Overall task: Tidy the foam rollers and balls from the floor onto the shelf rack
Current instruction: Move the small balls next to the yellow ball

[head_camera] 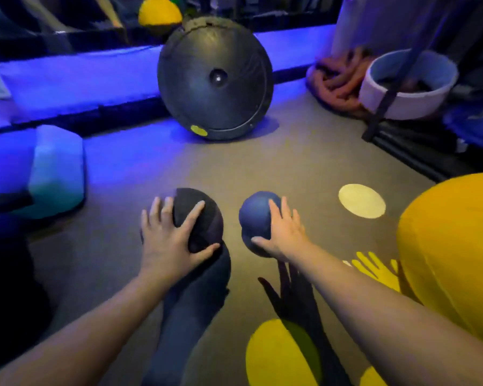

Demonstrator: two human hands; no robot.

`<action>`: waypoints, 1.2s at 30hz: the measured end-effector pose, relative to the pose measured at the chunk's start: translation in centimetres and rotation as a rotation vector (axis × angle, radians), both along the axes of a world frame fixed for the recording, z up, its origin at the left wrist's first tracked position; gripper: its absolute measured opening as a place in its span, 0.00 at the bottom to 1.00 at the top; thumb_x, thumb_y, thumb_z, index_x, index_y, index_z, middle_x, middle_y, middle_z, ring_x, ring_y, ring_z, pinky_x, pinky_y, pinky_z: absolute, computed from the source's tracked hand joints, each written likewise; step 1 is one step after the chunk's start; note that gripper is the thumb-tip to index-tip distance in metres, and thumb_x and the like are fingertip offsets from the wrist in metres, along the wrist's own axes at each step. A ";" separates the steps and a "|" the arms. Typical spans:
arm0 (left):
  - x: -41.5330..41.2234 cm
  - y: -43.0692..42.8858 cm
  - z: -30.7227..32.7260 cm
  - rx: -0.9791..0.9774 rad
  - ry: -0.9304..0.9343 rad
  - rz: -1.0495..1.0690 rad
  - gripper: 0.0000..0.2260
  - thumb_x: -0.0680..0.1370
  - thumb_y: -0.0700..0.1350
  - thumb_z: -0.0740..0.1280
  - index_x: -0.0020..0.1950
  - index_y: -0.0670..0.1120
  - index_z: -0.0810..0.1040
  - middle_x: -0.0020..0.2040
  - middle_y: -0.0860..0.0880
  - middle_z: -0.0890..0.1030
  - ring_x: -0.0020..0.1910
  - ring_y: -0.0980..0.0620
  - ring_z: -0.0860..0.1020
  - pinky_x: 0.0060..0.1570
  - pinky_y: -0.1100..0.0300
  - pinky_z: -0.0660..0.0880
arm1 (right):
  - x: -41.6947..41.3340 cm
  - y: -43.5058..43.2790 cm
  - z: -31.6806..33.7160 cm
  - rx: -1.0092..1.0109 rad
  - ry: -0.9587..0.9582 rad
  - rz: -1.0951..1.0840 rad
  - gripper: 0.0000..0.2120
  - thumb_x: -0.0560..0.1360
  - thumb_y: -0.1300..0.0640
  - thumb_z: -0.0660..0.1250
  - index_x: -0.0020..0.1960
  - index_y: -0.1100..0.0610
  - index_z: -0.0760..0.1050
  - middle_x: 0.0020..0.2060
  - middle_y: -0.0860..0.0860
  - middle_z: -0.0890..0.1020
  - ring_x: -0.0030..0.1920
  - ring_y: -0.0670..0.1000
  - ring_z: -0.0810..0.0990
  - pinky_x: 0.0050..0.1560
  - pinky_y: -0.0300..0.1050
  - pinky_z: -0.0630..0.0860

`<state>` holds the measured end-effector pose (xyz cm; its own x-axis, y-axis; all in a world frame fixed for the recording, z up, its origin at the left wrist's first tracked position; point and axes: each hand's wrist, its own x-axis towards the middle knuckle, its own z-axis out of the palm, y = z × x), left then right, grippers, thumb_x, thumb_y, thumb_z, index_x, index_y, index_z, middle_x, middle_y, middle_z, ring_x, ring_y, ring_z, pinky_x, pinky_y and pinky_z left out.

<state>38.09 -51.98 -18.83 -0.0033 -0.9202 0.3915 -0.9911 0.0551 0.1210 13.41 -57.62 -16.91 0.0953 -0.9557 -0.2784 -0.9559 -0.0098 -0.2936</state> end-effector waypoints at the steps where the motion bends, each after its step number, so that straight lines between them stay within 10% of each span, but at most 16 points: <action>1: -0.7 -1.2 0.3 -0.051 -0.020 -0.046 0.36 0.70 0.72 0.66 0.74 0.55 0.75 0.70 0.37 0.71 0.72 0.31 0.67 0.70 0.35 0.63 | -0.2 -0.4 -0.6 0.046 -0.021 -0.026 0.54 0.74 0.37 0.72 0.83 0.53 0.38 0.82 0.58 0.38 0.81 0.66 0.47 0.79 0.61 0.53; 8: -1.2 -3.3 1.1 -0.354 0.441 -0.196 0.21 0.80 0.42 0.62 0.73 0.45 0.75 0.63 0.41 0.77 0.60 0.43 0.77 0.61 0.51 0.72 | 0.2 -5.5 -1.9 -0.041 0.077 0.064 0.68 0.61 0.34 0.81 0.83 0.49 0.38 0.82 0.55 0.41 0.81 0.63 0.49 0.78 0.64 0.56; 15: -0.7 -0.7 -3.0 -0.059 0.935 0.022 0.27 0.81 0.58 0.55 0.77 0.47 0.70 0.73 0.46 0.71 0.72 0.49 0.70 0.73 0.49 0.66 | 0.5 -1.5 -5.5 -0.300 -0.219 -0.322 0.60 0.56 0.39 0.83 0.79 0.50 0.55 0.76 0.50 0.59 0.73 0.59 0.66 0.72 0.56 0.67; 22: -6.5 -10.9 2.1 0.195 0.693 0.243 0.27 0.78 0.63 0.53 0.71 0.53 0.76 0.68 0.40 0.78 0.66 0.36 0.75 0.65 0.46 0.71 | -6.4 7.0 -4.1 -0.230 -0.038 -0.450 0.45 0.69 0.41 0.78 0.76 0.57 0.59 0.76 0.55 0.64 0.75 0.58 0.68 0.69 0.52 0.70; 27: -11.4 -14.8 4.8 0.390 0.515 0.353 0.31 0.81 0.66 0.50 0.74 0.48 0.71 0.72 0.36 0.71 0.71 0.31 0.68 0.70 0.38 0.64 | -9.4 8.6 -0.6 -0.398 0.043 -0.001 0.45 0.72 0.43 0.76 0.81 0.55 0.58 0.82 0.53 0.55 0.81 0.55 0.59 0.78 0.54 0.60; 32: -10.4 -13.3 4.4 0.368 0.486 0.400 0.33 0.79 0.70 0.50 0.75 0.52 0.69 0.72 0.36 0.71 0.70 0.29 0.67 0.69 0.36 0.64 | -8.1 5.3 1.4 -0.289 0.160 0.303 0.43 0.78 0.41 0.67 0.84 0.51 0.49 0.83 0.49 0.50 0.83 0.55 0.49 0.81 0.59 0.52; 36: -9.7 -8.3 3.1 0.273 0.522 0.366 0.30 0.78 0.72 0.53 0.73 0.55 0.68 0.70 0.36 0.68 0.69 0.29 0.65 0.70 0.33 0.59 | -6.6 6.5 -1.2 -0.205 0.099 0.135 0.37 0.82 0.45 0.62 0.84 0.51 0.47 0.83 0.47 0.48 0.83 0.55 0.50 0.81 0.59 0.52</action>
